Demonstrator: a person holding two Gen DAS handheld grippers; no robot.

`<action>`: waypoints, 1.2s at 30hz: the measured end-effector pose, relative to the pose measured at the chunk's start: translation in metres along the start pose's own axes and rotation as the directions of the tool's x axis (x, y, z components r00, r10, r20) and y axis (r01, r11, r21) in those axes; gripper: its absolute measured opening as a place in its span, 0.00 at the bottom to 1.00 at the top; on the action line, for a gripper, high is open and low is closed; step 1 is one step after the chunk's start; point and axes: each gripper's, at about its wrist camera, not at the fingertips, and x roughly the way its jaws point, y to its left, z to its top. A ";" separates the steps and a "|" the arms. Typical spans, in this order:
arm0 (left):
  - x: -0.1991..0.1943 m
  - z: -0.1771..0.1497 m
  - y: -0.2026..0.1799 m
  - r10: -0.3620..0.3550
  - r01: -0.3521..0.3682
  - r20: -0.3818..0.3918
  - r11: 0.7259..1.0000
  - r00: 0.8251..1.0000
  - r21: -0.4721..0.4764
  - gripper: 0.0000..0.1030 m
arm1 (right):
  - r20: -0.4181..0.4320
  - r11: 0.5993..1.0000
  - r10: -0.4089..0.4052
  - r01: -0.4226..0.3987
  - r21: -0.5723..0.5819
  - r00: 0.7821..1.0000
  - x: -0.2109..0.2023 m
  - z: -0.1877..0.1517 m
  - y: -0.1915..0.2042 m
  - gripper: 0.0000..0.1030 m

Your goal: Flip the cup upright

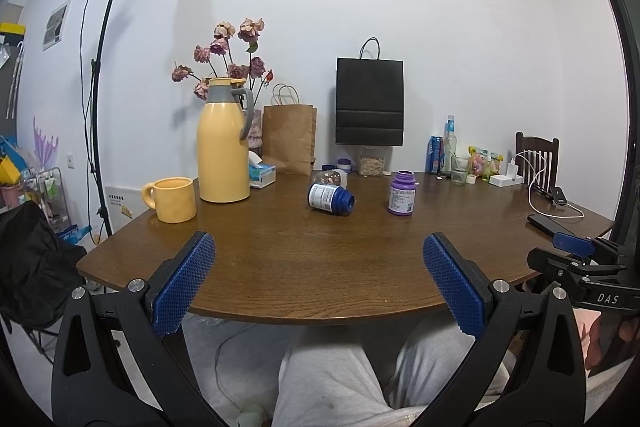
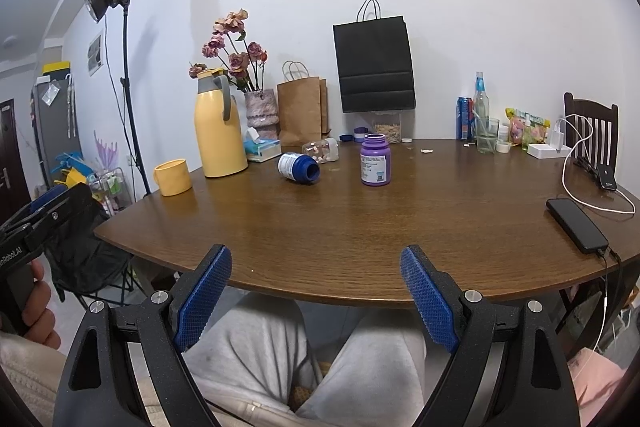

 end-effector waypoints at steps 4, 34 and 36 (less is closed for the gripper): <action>0.000 0.000 0.000 0.000 0.000 0.000 1.000 1.000 0.000 1.00 | -0.001 1.000 -0.001 0.001 0.000 1.000 0.000 0.000 0.000 0.88; 0.001 0.001 0.000 -0.002 0.002 -0.005 1.000 1.000 0.000 1.00 | -0.004 1.000 -0.003 0.003 -0.002 1.000 -0.006 0.009 -0.002 0.88; 0.001 0.001 0.000 -0.002 0.002 -0.005 1.000 1.000 0.000 1.00 | -0.005 1.000 -0.004 0.004 -0.001 1.000 -0.005 0.008 -0.002 0.88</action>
